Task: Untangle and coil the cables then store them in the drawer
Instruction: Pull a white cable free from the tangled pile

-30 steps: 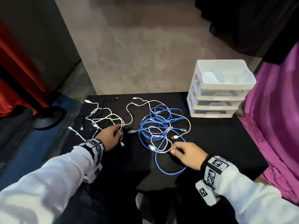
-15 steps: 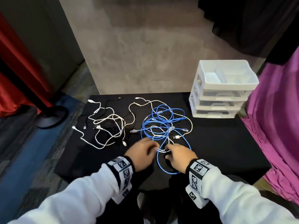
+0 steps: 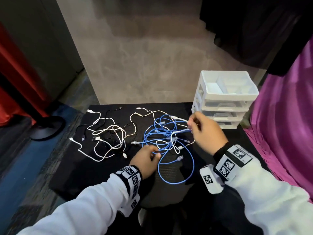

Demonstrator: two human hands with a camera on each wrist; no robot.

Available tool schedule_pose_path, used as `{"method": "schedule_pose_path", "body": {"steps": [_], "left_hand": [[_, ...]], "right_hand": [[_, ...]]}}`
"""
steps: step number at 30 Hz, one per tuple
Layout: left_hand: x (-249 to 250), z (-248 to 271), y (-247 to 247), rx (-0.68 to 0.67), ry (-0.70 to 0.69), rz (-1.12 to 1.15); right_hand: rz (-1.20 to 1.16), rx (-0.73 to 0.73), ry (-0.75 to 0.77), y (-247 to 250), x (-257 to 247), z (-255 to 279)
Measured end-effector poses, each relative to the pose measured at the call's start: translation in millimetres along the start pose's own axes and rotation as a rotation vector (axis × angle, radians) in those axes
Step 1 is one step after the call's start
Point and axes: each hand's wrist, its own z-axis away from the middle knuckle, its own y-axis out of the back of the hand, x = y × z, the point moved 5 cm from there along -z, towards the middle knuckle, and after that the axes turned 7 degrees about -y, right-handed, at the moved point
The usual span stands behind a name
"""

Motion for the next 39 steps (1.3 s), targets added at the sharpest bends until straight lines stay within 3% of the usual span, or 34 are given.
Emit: {"method": "schedule_pose_path", "body": {"steps": [3,4,6,9,11,14,19,21,23,26,32,34,36,39], "left_hand": [[42,-1,43,0.425,-0.132,0.203],[61,-2,56,0.503,-0.219,0.229],[100,-5,74,0.479,-0.393,0.121],[132,-11,83,0.268,-0.516,0.021],[135,-14,94,0.236,-0.516,0.098],[133,-14,126,0.355,-0.509,0.157],[77,-16,223,0.834,-0.213,0.417],[45,-10,255,0.955,-0.064,0.362],[22,-5,263,0.92,0.039,0.213],[16,-3,224,0.677,0.058,0.267],[102,6,102,0.114,-0.102,0.51],[118,-3,86,0.099,-0.191,0.491],[119,-19,85,0.113,-0.184,0.451],[120,-36,97,0.114,-0.208,0.357]], "right_hand": [[0.053,-0.042,0.094,21,-23,-2],[0.085,-0.073,0.135,21,-31,0],[0.136,-0.121,0.225,16,-48,7],[0.152,-0.108,0.297,12,-66,11],[0.081,-0.118,0.277,15,-65,8],[0.125,-0.225,0.226,8,-49,3],[0.272,-0.321,0.049,-17,30,-4],[0.261,-0.332,-0.046,-17,60,-7],[0.175,-0.337,-0.119,-15,70,-8],[0.014,-0.272,-0.081,-8,42,-12],[-0.479,-0.347,0.08,3,-72,-9],[-0.549,-0.409,0.126,6,-98,-6],[-0.58,-0.443,0.158,10,-109,-2],[-0.608,-0.401,0.207,19,-106,3]]}}
